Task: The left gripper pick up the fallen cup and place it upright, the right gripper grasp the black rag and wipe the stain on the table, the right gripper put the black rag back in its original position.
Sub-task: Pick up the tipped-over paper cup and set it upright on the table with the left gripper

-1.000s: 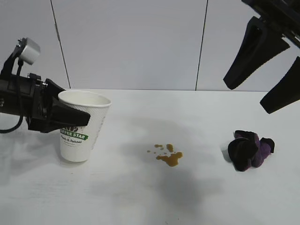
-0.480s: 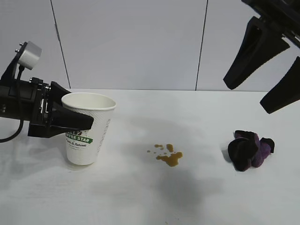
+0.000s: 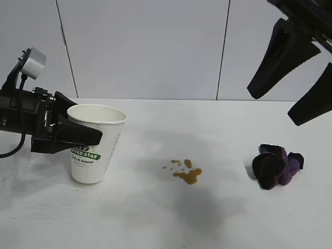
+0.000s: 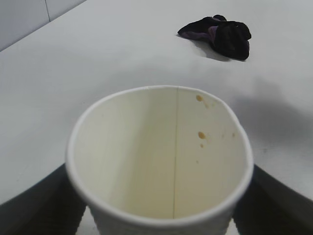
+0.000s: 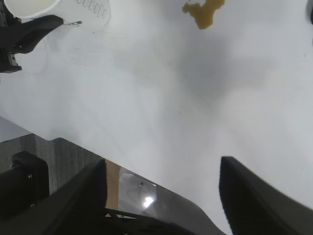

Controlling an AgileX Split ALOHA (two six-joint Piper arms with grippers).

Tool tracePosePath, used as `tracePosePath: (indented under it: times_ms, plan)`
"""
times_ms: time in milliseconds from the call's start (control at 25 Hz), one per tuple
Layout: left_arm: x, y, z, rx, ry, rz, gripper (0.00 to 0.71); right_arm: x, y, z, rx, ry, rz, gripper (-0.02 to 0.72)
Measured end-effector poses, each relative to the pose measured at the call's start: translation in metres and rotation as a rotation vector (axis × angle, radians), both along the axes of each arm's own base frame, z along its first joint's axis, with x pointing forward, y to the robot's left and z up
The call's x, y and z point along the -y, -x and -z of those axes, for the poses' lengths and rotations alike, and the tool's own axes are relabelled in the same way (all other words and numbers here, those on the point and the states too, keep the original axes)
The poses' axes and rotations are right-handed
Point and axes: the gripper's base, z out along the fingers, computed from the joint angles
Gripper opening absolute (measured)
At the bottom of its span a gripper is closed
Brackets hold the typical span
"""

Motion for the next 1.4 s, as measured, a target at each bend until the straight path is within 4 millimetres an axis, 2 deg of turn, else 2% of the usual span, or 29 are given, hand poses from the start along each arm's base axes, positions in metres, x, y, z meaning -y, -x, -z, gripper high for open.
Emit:
tracePosePath:
  times_ms: [400, 680, 840, 1400]
  plan:
    - [-0.0003, -0.0001, 0.0000, -0.043, 0.016, -0.021, 0.537, 0.0001, -0.0002, 0.0000, 0.002, 0.001, 0.001, 0.452]
    - [-0.0003, -0.0001, 0.0001, -0.024, 0.008, -0.013, 0.630, 0.0002, -0.0002, 0.0001, 0.002, 0.003, 0.000, 0.452]
    - [-0.0004, -0.0001, 0.0001, -0.010, 0.002, -0.006, 0.654, 0.0002, -0.0002, 0.0001, 0.002, 0.003, 0.000, 0.452]
    - [-0.0022, 0.0043, -0.0066, -0.068, -0.053, 0.005, 0.657, 0.0002, -0.0002, 0.0001, 0.002, 0.003, 0.000, 0.452]
